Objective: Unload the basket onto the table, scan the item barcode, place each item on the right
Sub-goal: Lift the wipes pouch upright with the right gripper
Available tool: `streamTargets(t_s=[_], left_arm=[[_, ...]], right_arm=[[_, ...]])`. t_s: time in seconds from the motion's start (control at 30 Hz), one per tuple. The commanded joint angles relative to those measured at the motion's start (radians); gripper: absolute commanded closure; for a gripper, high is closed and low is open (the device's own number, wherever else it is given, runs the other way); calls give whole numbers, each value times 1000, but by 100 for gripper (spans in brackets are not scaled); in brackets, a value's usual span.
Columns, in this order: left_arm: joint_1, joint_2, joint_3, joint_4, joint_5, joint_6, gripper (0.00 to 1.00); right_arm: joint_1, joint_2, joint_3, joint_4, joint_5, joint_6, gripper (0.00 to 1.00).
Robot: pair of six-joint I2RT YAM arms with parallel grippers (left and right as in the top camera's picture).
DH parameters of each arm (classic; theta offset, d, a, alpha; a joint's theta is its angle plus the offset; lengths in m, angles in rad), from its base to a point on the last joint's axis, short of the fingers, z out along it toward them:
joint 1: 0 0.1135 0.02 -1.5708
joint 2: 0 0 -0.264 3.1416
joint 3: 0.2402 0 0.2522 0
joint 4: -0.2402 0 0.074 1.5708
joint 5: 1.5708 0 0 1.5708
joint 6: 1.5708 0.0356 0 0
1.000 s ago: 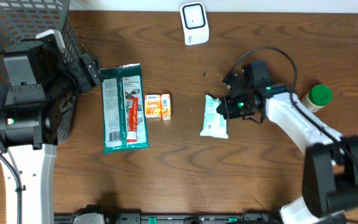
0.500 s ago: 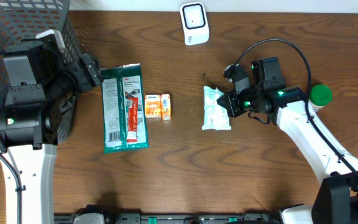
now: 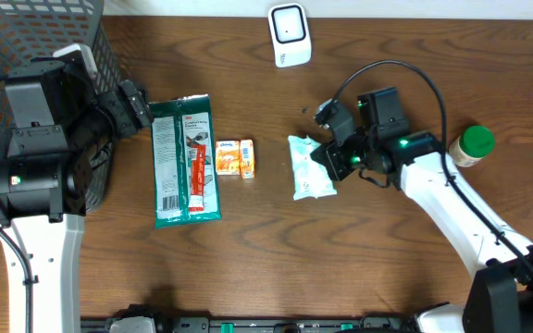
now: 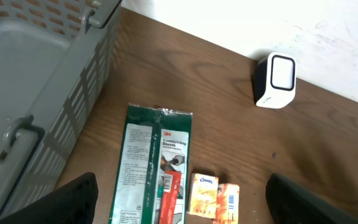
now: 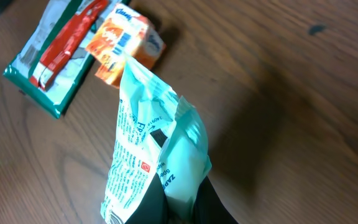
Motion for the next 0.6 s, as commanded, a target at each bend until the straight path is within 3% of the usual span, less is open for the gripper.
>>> streamTargets(t_s=[0.0,0.23,0.4,0.57], left_arm=[[5,-1,5,0,6,12,13],[5,-1,5,0,6,12,13],[5,-1,5,0,6,12,13],[5,-1,5,0,6,12,13]], right_arm=[[46,-28,7,5,71,-43,99],[122,-28,7,4,131,-92,99],[154,-28,7,-30,305,-92,99],[156,-28,7,-42,313,-91,99]])
